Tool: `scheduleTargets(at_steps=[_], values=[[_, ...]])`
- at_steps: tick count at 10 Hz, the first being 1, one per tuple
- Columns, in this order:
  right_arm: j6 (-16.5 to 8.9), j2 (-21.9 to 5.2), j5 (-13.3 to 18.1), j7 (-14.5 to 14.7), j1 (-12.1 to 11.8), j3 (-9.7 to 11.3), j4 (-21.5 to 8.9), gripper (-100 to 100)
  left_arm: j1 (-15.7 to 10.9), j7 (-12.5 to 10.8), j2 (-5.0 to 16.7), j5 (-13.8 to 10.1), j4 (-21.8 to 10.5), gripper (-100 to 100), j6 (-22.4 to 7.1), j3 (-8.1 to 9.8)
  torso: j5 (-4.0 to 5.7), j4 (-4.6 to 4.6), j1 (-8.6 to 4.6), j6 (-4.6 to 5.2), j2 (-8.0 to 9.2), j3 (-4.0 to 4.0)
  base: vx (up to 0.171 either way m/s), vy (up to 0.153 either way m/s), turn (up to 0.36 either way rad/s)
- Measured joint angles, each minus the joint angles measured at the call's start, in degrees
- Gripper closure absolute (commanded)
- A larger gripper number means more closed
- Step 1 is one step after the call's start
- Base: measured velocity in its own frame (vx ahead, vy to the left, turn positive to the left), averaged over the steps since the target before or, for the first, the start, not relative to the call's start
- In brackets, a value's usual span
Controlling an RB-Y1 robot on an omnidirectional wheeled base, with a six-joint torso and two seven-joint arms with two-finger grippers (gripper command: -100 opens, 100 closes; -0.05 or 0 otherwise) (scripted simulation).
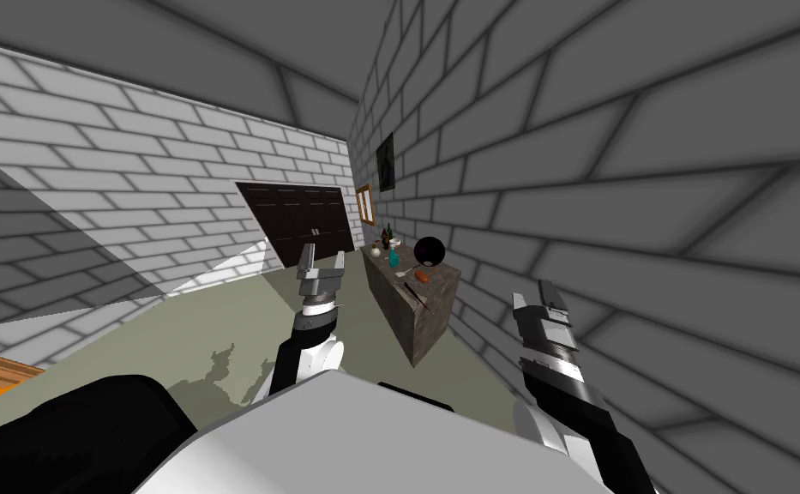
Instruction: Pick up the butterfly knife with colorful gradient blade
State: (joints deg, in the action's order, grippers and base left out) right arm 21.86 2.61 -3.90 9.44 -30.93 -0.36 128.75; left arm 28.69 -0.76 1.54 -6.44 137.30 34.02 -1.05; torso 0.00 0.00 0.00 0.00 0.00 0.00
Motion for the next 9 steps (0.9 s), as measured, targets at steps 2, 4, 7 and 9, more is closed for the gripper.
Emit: scheduleTargets(at_steps=[2,4,7,9], values=[[-0.95,-3.14,1.39,0.62,0.89,0.53,-0.50,-100,0.00,0.00,0.00,0.00,0.00,0,0.00,0.00,-0.02,-0.02,0.11,0.00,0.08,0.05,-0.031,0.044,-0.046],[-2.28,-5.85,3.03,1.40,1.22,1.32,-0.55,-100,0.00,0.00,0.00,0.00,0.00,0,0.00,0.00,-0.04,-0.02,0.16,0.00,0.08,0.05,-0.015,0.045,-0.031],[-5.29,-10.58,7.02,2.90,2.66,2.89,-1.35,-100,0.00,0.00,-0.01,0.00,0.00,0,0.00,-0.01,-0.06,-0.03,0.27,0.00,0.13,0.07,-0.042,0.081,-0.079],[-7.49,-12.50,10.07,4.47,4.51,4.24,-2.96,-100,-0.01,0.00,-0.01,0.00,0.00,0,0.00,-0.01,-0.08,-0.04,0.34,0.00,0.16,0.09,-0.040,0.080,-0.051]])
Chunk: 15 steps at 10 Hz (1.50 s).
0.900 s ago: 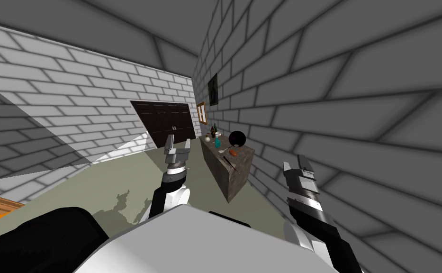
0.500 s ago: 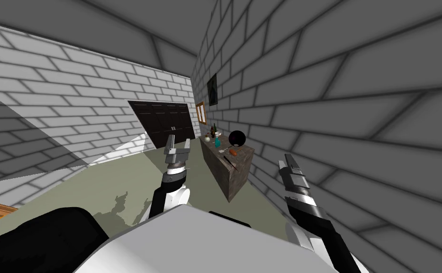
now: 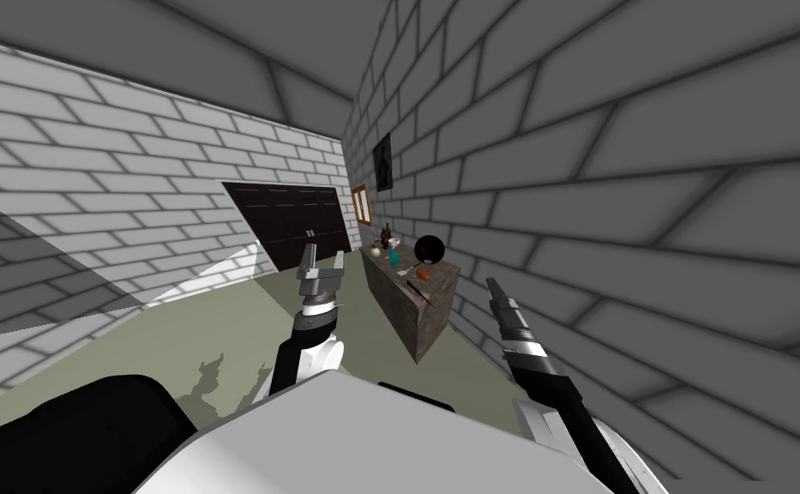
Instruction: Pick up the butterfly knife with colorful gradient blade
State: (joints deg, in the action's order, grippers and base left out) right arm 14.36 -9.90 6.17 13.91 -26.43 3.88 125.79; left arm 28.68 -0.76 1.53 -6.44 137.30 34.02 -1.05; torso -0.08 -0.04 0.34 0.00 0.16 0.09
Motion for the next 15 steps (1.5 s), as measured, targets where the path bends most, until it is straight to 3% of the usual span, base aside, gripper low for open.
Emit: scheduleTargets(at_steps=[2,6,15], values=[[-1.03,-1.47,2.67,1.08,0.62,1.06,-0.98,-100,0.00,0.00,0.00,0.00,0.00,0,0.00,0.00,0.02,0.01,-0.11,0.00,-0.04,-0.02,-0.034,0.060,-0.052],[-6.30,-5.04,9.22,4.00,3.17,3.98,-2.50,-100,0.00,0.00,0.00,0.00,0.00,0,0.00,0.00,0.01,0.00,-0.04,0.00,-0.01,-0.01,-0.044,0.081,-0.065],[-16.16,-9.08,23.05,9.80,8.63,9.52,-7.32,-100,0.00,0.00,0.00,0.00,0.00,0,0.00,0.00,0.00,0.02,-0.05,0.00,-0.11,-0.06,-0.033,0.075,-0.061]])
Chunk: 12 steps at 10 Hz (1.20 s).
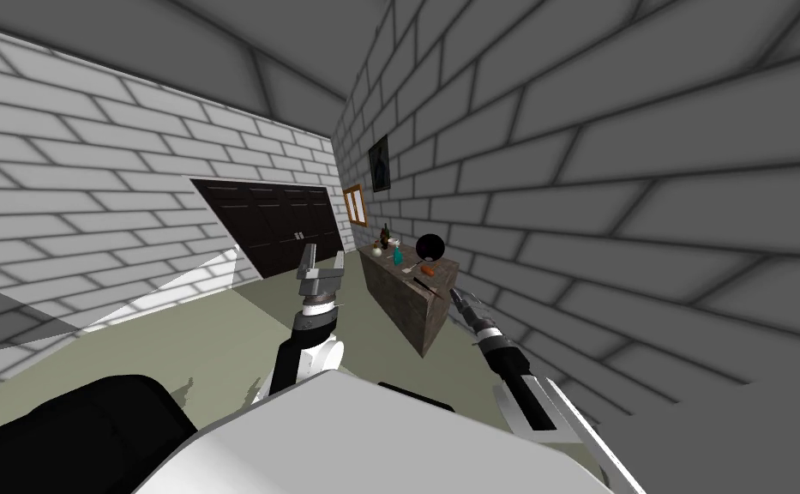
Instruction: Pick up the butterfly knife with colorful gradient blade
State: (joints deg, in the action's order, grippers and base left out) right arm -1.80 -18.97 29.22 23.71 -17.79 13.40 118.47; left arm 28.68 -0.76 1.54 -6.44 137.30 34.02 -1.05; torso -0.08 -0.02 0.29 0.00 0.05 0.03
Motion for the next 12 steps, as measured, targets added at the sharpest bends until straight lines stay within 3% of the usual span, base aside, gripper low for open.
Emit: scheduleTargets(at_steps=[12], values=[[-14.64,-3.07,19.71,7.35,6.97,7.00,-10.02,-100,0.00,0.00,0.00,0.00,0.00,0,0.00,0.00,0.00,0.03,-0.04,0.00,-0.13,-0.08,-0.006,0.075,-0.053]])
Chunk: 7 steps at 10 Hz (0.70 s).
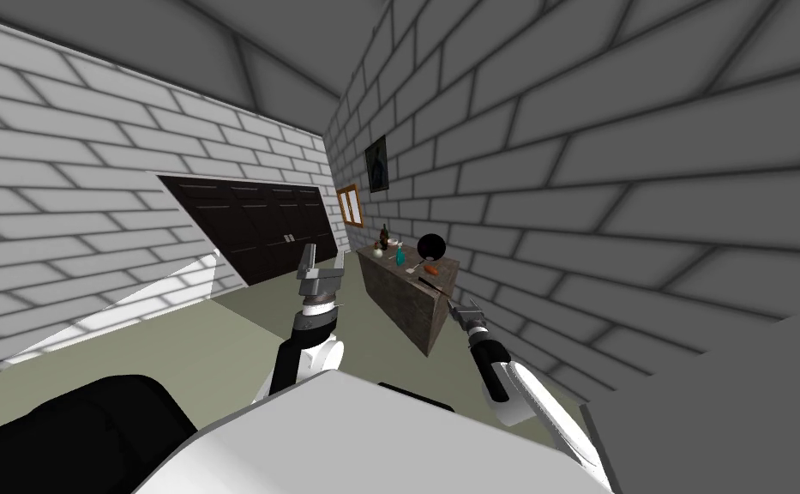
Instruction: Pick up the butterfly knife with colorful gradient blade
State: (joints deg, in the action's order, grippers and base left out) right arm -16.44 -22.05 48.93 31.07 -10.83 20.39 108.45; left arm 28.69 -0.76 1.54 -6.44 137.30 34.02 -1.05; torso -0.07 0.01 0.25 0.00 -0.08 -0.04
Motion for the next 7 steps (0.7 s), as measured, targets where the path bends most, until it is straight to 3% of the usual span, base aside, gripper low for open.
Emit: scheduleTargets(at_steps=[3,5,7], values=[[-3.91,-0.55,5.06,1.56,2.22,1.75,-4.10,-100,0.00,0.00,0.00,0.00,0.00,0,0.00,0.00,-0.01,0.02,0.07,0.00,-0.10,-0.06,0.024,0.076,-0.040],[-6.00,-1.00,8.76,2.18,2.50,2.49,-6.11,-100,0.00,0.00,0.00,0.00,0.00,0,0.00,0.00,-0.01,0.02,0.06,0.00,-0.09,-0.05,0.025,0.076,-0.034],[-9.46,-1.78,10.61,3.60,3.63,3.89,-7.79,-100,0.00,0.00,0.00,0.00,0.00,0,0.00,0.00,0.00,0.03,0.01,0.00,-0.13,-0.08,0.040,0.072,-0.033]])
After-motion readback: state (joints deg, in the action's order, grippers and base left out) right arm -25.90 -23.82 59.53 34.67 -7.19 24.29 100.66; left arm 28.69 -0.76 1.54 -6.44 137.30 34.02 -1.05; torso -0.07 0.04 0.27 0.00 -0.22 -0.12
